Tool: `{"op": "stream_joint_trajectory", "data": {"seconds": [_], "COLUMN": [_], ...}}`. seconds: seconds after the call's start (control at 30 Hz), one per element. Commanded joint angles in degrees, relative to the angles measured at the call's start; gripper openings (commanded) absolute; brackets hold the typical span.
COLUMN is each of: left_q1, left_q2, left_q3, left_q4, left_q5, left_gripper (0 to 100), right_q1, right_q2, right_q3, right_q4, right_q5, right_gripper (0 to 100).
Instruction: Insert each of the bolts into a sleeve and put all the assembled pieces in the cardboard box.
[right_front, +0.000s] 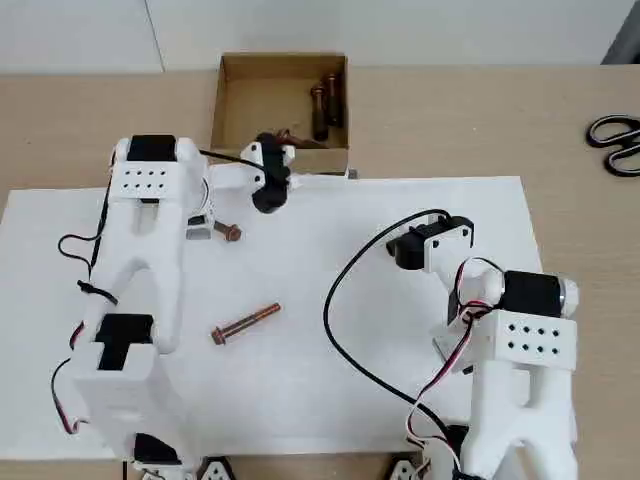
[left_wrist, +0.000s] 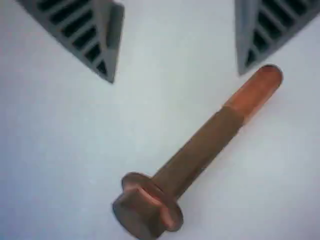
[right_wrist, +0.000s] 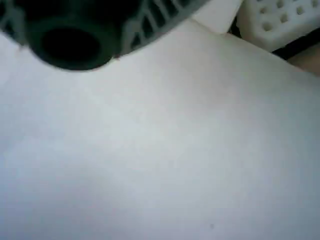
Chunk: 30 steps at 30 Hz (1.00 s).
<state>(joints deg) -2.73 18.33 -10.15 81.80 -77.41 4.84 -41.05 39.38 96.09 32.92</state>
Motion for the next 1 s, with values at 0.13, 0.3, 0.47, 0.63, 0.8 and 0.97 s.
{"op": "stream_joint_trajectory", "data": {"seconds": [0.13,0.3,0.47,0.63,0.8,0.97], "left_q1": [0.88,0.97,1.49,2.37,3.78,5.27], "left_q2": [0.97,5.27,7.56,9.93,11.6,11.87], "left_q3": [-2.51,-2.59,-2.59,-2.59,-2.59,-2.59], "left_q4": [-4.04,-8.7,-9.49,-9.49,-10.2,-12.84], "left_q5": [-12.04,-12.04,-12.04,-12.04,-11.6,-11.52], "left_gripper": [16,16,16,15,15,15], "right_q1": [0.4,0.4,0.4,0.4,0.4,0.4], "right_q2": [-0.75,-0.75,-0.75,-0.75,-0.75,-0.75], "right_q3": [-0.26,-0.26,-0.26,-0.26,-0.26,-0.26], "right_q4": [-0.66,-0.66,-0.66,-0.66,-0.57,-0.66], "right_q5": [-0.7,-0.7,-0.7,-0.7,-0.7,-0.7], "right_gripper": [0.4,0.4,0.4,0.4,0.4,0.4]}}
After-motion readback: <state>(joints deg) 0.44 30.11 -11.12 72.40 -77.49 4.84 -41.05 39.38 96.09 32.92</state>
